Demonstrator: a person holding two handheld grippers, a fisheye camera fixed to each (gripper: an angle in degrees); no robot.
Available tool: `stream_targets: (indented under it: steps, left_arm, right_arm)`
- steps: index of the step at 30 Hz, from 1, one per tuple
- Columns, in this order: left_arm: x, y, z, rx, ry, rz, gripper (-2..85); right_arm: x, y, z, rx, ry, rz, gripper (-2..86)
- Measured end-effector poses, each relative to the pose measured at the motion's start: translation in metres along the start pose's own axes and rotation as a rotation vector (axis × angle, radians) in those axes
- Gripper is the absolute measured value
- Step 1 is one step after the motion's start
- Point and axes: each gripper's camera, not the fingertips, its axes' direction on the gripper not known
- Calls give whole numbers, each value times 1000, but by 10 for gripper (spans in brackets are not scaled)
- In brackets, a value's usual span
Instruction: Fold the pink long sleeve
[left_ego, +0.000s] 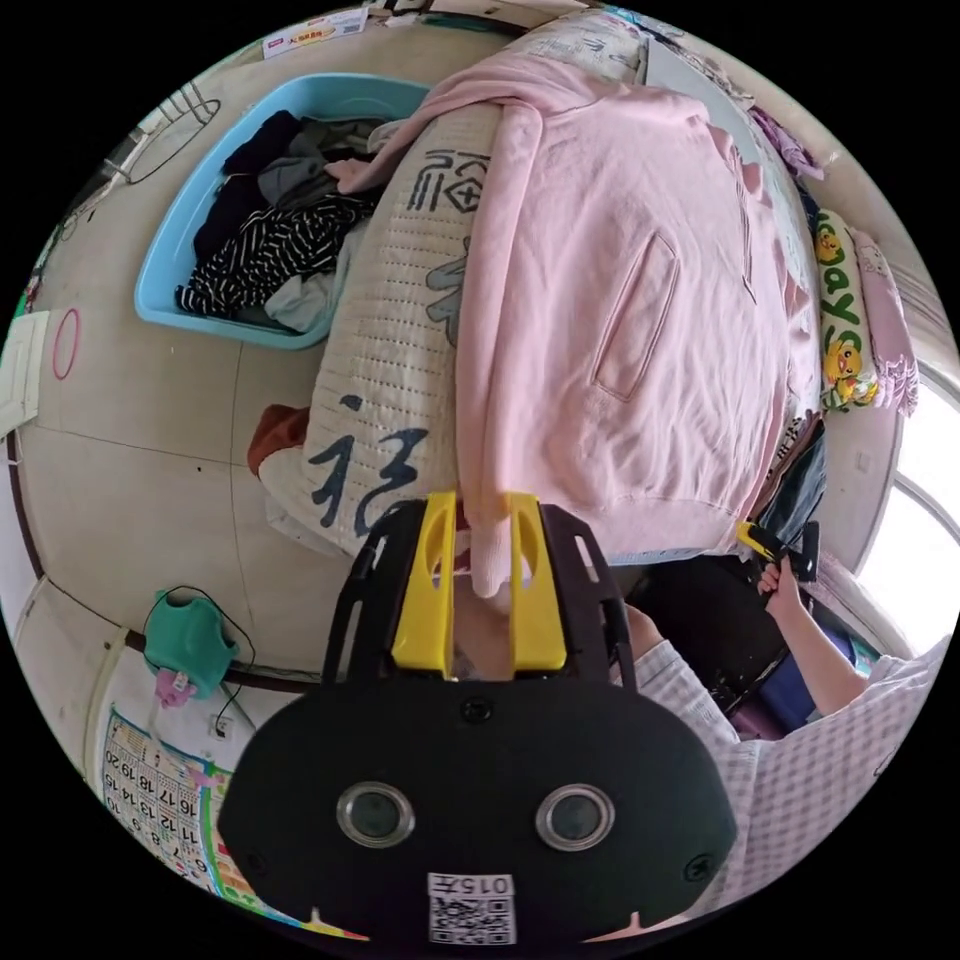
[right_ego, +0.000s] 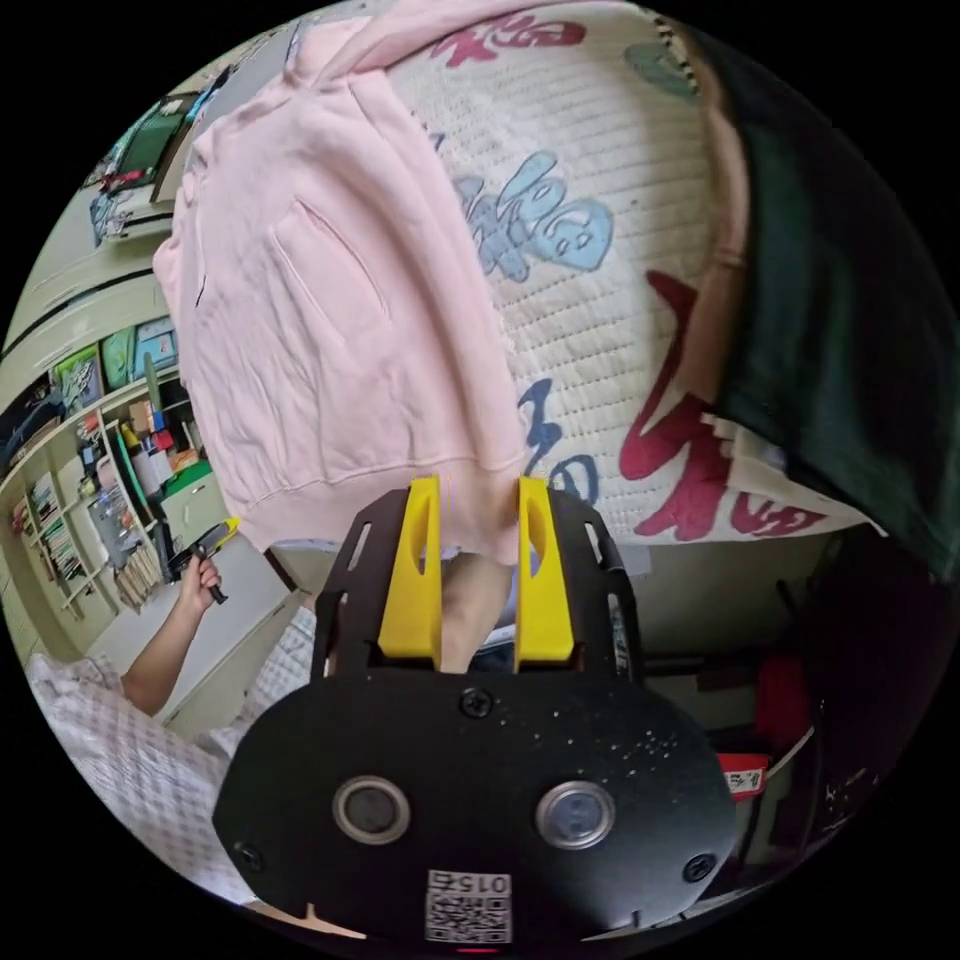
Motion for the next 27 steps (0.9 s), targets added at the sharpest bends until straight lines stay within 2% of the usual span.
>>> stream_targets:
  steps: [2,5,11,19,21,24,27]
  left_arm:
    - [1,-2,7,7,0,12,68]
    - [8,-4,10,5,-25,47,30]
    - [15,-1,7,22,-103,70,14]
    - [40,-26,85,-13,-285,-3,17]
    - [53,-27,103,1,-351,22,22]
    - [58,-19,123,97,-365,-24,25]
    - [63,-19,142,121,-383,-45,26]
  right_arm:
    - [-10,-16,6,-10,127,-1,77]
    - [-16,-31,4,-57,132,-64,36]
    - [-20,-50,-9,-79,148,-128,19]
    - [-42,-119,46,-135,328,-51,24]
    - [-44,-129,47,-115,348,-49,27]
    - [-37,-137,43,-13,313,31,31]
    - [-31,-149,40,54,286,84,33]
